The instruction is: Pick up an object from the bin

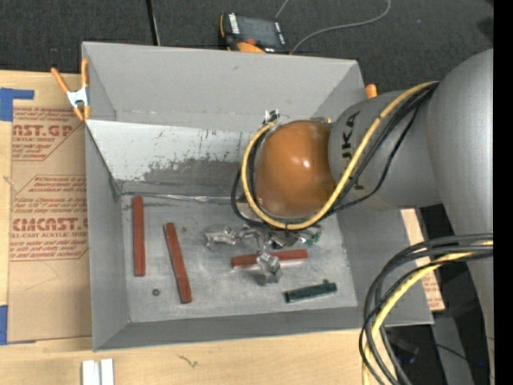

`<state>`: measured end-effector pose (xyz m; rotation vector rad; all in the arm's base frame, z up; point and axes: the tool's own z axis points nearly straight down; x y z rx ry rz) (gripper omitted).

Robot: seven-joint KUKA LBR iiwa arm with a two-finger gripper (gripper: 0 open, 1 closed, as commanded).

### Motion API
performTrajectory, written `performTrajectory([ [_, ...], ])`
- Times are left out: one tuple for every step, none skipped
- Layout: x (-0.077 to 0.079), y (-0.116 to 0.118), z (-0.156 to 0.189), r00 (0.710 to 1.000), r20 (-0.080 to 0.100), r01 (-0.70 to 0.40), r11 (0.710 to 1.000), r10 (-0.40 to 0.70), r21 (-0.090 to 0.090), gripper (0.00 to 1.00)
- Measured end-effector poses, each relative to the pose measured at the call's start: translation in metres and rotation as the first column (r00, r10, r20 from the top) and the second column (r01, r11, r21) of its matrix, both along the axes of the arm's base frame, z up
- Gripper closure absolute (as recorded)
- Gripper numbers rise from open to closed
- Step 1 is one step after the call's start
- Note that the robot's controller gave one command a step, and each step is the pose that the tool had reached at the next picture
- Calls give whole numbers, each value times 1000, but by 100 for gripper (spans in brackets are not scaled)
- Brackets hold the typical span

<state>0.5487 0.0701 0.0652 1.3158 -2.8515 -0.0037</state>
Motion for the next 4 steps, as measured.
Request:
performTrajectory([
  [0,1,4,1000,2,-3,1000,3,1,100],
  [0,1,4,1000,2,-3,1000,3,1,0],
  [-4,-50,4,980,1,200,980,-200,-1,0],
  [-4,-49,5,980,0,199,980,-199,-1,100],
])
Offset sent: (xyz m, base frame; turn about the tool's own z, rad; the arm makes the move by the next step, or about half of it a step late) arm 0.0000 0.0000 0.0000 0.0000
